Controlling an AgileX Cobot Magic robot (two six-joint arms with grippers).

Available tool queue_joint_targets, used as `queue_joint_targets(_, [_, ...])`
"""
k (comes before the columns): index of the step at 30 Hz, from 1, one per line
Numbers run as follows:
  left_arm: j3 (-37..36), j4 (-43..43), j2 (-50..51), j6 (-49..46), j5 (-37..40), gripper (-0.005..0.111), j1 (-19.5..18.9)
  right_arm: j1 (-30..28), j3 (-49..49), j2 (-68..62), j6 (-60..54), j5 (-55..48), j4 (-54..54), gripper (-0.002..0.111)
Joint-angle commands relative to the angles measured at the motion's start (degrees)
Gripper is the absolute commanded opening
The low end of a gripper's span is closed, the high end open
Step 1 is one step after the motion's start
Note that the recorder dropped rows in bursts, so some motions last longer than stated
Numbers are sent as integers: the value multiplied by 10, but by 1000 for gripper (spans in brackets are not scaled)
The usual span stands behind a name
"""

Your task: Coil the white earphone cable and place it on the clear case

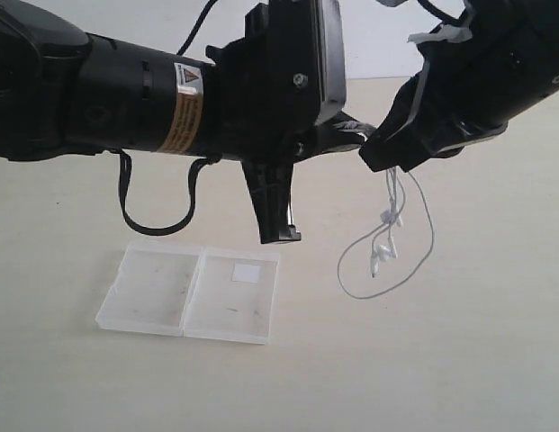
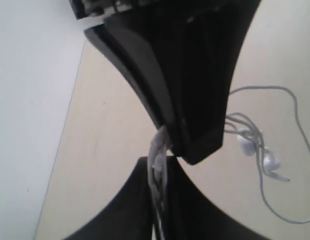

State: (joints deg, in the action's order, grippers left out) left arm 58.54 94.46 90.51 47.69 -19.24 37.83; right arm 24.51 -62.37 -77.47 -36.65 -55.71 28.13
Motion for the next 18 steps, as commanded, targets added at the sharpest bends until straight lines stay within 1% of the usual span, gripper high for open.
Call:
queue_joint_targets(1, [3, 17, -19, 64, -57, 0, -20, -3, -25, 7, 9, 17, 4, 0])
queue_joint_targets(5, [3, 48, -36, 136, -96, 0, -43, -3, -33, 7, 9, 27, 21, 0])
queue_joint_targets(8, [1, 51, -48, 170, -129, 0, -62, -3, -33, 7, 9, 47, 48, 0])
queue_joint_targets(13, [1, 48, -58, 212, -161, 0, -90, -3, -33, 7, -1, 67, 104, 0])
queue_joint_targets(16, [1, 53, -65, 269, -214, 0, -110, -2, -33, 7, -1, 82, 113, 0])
queue_joint_targets(18, [-4, 46, -66, 286, -236, 0, -120, -2, -33, 6, -2, 88, 129, 0])
